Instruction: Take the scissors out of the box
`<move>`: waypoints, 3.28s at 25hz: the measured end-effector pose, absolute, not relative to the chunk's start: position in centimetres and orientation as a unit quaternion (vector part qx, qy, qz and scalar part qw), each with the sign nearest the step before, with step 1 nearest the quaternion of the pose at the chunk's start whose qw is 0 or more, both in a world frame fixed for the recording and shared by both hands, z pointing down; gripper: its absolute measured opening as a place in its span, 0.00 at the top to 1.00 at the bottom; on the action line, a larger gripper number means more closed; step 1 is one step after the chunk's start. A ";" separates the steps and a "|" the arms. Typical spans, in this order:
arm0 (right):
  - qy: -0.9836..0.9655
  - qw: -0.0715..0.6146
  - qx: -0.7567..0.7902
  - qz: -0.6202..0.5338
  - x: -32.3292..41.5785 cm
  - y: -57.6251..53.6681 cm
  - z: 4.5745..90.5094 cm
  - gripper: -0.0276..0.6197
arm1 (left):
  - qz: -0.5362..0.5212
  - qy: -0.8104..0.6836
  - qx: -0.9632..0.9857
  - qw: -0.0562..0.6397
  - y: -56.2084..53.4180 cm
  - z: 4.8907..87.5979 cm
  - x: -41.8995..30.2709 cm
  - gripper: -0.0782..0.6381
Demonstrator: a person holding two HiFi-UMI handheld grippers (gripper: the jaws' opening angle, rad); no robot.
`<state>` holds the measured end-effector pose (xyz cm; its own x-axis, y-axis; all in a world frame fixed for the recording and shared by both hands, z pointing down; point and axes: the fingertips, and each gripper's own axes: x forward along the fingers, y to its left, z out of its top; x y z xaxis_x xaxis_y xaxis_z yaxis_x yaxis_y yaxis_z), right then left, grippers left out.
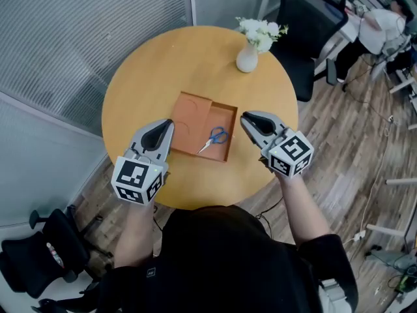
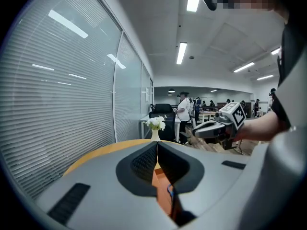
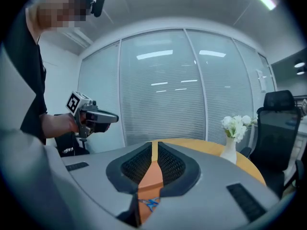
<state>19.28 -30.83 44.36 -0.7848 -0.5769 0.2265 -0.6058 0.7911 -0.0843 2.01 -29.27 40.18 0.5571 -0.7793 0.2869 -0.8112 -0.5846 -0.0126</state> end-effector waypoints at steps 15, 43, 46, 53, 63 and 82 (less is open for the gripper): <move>-0.906 0.417 0.076 0.000 11.6 -30.4 61.4 0.77 | 0.117 -0.464 0.870 0.121 -29.8 45.0 -1.9 0.87; -0.709 0.676 -0.136 -0.149 14.3 -30.9 75.8 0.74 | 0.111 -0.494 0.846 0.168 -29.6 48.9 -6.2 0.87; -0.699 0.682 -0.145 -0.160 14.3 -30.7 76.1 0.75 | 0.109 -0.493 0.846 0.170 -29.5 48.9 -6.6 0.87; -0.693 0.678 -0.152 -0.193 13.9 -30.4 76.0 0.77 | 0.106 -0.494 0.845 0.176 -29.0 49.3 -7.6 0.87; -0.688 0.688 -0.130 -0.192 13.9 -30.1 76.4 0.80 | 0.092 -0.486 0.849 0.186 -28.3 49.7 -7.6 0.87; -0.659 0.722 -0.001 -0.213 17.2 -31.8 68.2 0.80 | 0.076 -0.425 0.890 0.145 -27.7 45.6 -7.2 0.87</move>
